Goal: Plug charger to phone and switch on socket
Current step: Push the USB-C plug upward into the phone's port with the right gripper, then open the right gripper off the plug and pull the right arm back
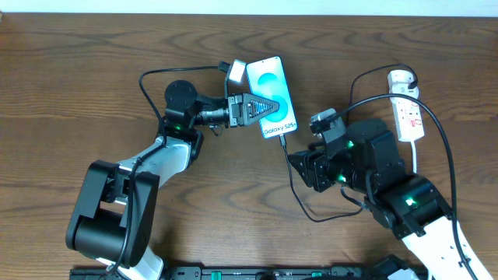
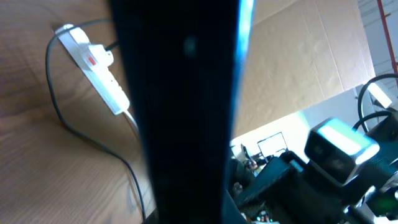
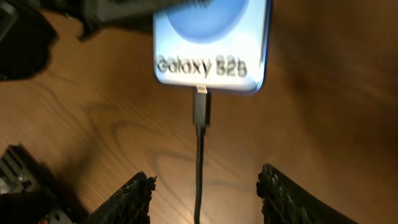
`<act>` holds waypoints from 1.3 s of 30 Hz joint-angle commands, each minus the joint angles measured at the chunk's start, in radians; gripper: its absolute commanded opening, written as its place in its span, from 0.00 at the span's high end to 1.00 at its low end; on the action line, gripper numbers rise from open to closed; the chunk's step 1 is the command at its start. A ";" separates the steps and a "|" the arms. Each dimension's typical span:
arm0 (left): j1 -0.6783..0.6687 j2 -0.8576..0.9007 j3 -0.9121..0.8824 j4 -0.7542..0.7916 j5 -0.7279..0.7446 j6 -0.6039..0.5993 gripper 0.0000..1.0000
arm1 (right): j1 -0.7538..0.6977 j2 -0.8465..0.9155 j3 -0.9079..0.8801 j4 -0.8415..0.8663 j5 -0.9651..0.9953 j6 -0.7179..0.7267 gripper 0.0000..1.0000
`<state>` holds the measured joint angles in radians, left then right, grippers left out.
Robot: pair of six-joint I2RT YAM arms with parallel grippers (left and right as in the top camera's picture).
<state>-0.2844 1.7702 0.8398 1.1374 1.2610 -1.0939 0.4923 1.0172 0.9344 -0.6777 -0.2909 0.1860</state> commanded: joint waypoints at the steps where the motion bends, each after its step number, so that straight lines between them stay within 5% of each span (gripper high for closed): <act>1: 0.002 -0.005 -0.003 0.007 -0.069 0.030 0.93 | 0.043 0.051 0.013 -0.018 0.062 -0.011 0.47; 6: 0.002 -0.005 -0.003 -0.037 -0.102 0.016 0.93 | 0.128 0.155 0.013 0.017 0.250 0.019 0.51; 14: 0.002 -0.005 -0.003 -0.041 -0.086 -0.003 0.93 | 0.149 0.211 0.013 0.148 0.339 0.046 0.79; 17: -0.001 -0.005 -0.003 -0.040 -0.071 -0.004 0.93 | 0.149 0.212 0.013 0.187 0.356 0.046 0.98; 27: -0.047 -0.005 -0.011 -0.040 -0.012 -0.003 0.92 | 0.129 0.209 0.013 0.316 0.306 0.145 0.99; 30: -0.047 -0.005 -0.014 -0.040 -0.029 -0.008 0.93 | 0.101 0.200 0.014 0.328 0.269 0.177 0.90; 39: -0.055 -0.005 0.005 -0.063 -0.262 -0.178 0.93 | -0.028 -0.115 0.031 0.076 0.252 0.177 0.32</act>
<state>-0.3378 1.7714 0.8272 1.0657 1.0893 -1.1862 0.5140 1.0431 0.9283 -0.5880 -0.0410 0.3588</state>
